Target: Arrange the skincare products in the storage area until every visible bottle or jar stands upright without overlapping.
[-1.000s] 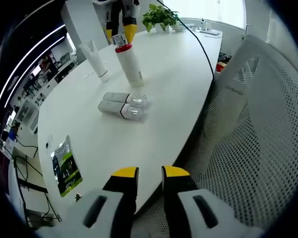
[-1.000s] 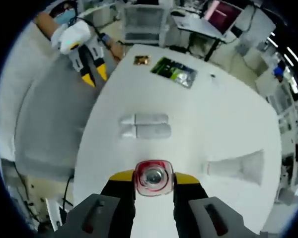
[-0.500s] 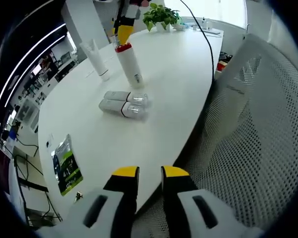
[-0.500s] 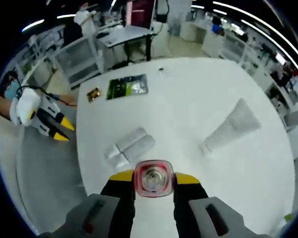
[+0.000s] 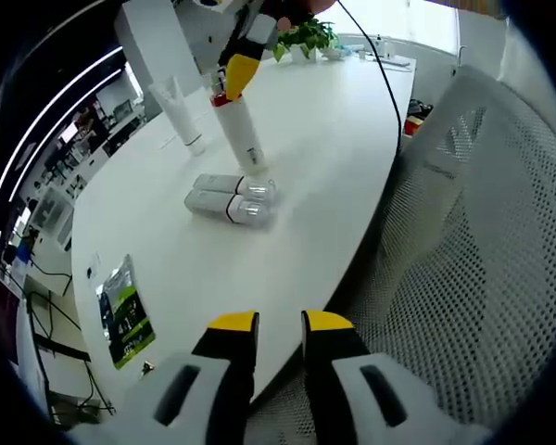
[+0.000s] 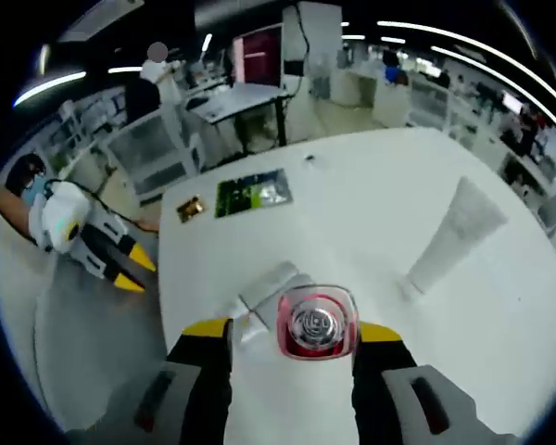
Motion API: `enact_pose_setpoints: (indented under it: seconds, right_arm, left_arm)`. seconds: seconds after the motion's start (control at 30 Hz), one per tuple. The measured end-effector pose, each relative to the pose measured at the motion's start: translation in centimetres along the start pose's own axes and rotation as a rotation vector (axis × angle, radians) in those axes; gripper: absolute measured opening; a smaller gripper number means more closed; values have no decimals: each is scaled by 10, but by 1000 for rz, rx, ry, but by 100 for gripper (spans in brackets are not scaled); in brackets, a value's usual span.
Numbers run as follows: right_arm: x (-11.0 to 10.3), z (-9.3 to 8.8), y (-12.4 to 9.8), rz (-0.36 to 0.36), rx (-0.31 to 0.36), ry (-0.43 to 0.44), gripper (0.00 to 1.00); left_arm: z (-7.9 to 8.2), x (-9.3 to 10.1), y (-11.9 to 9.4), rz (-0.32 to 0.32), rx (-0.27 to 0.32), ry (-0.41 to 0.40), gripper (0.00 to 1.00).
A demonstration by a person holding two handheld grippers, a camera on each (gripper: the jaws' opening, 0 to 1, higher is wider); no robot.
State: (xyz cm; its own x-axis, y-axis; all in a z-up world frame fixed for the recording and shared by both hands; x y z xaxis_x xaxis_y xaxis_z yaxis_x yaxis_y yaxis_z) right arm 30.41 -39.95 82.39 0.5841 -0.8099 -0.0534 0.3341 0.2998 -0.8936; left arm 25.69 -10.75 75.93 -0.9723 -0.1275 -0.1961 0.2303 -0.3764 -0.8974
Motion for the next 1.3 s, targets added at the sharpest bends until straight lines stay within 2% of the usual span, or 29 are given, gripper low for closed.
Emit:
enact_pose_setpoints:
  seconds: [0.07,0.13,0.17,0.23,0.33,0.47,0.57,0.63,0.77,0.83,0.93,1.0,1.03,1.07,1.17,1.27,1.3]
  right_arm:
    - [2,-5,6,-10,2,-28,47]
    - [6,-6,10,-68,49,-74,42]
    - [7,-7,12,-73,55,-69,39]
    - [6,-6,15,-91,83,-2,37]
    - [4,-6,17,-141,103,18,27]
    - [-8,-7,21,-196,166,149,25]
    - [-17,-10,21,-282,196,260,24]
    - [-24,-11,22,-323,203,282,24]
    - [-29,-11,24,-340,220,309,25]
    - [-28,-11,25,-317,235,320,25]
    - [-21,-14,26,-273,206,325,26]
    - [-19,-19,28,-220,198,353,32]
    - [-19,-20,30,-187,195,339,39]
    - [-17,-23,30,-184,192,321,43]
    - [-12,-27,30,-142,210,284,46]
    - [-2,-27,27,-122,211,111,52]
    - [1,-23,27,-122,239,-6,55]
  left_arm:
    - [0,0,0,0,1,0,14]
    - [0,0,0,-2,2,0,14]
    - [0,0,0,-2,1,1,14]
    - [0,0,0,2,3,2,14]
    - [0,0,0,-3,6,1,14]
    - [0,1,0,-3,3,2,14]
    - [0,1,0,-3,0,7,15]
    - [1,0,-1,5,14,5,15]
    - [0,1,0,-2,5,7,15]
    - [0,1,0,-4,6,7,15]
    - [0,2,0,-9,4,10,15]
    - [0,2,1,-12,4,10,15]
    - [0,2,1,-12,4,10,15]
    - [0,2,1,-13,2,10,15]
    - [0,2,1,-17,1,10,15]
    - [0,2,1,-21,-1,11,15]
    - [0,2,1,-21,-1,11,15]
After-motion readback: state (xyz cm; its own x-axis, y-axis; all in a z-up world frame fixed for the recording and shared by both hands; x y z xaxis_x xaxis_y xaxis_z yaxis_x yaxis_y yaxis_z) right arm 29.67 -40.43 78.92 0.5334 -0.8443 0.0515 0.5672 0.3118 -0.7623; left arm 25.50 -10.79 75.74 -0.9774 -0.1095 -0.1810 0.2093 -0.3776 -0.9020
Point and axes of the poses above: the point that each gripper's makers call its tool centre point, and the gripper's own axes: y roughly forward along the fingers, x roughly to its right, z roughly out of its top, the point moved 10 cm from there along -y, roughly backward along the fingers, and after that the axes turned 12 degrees about -x, right-handed, at the moved point
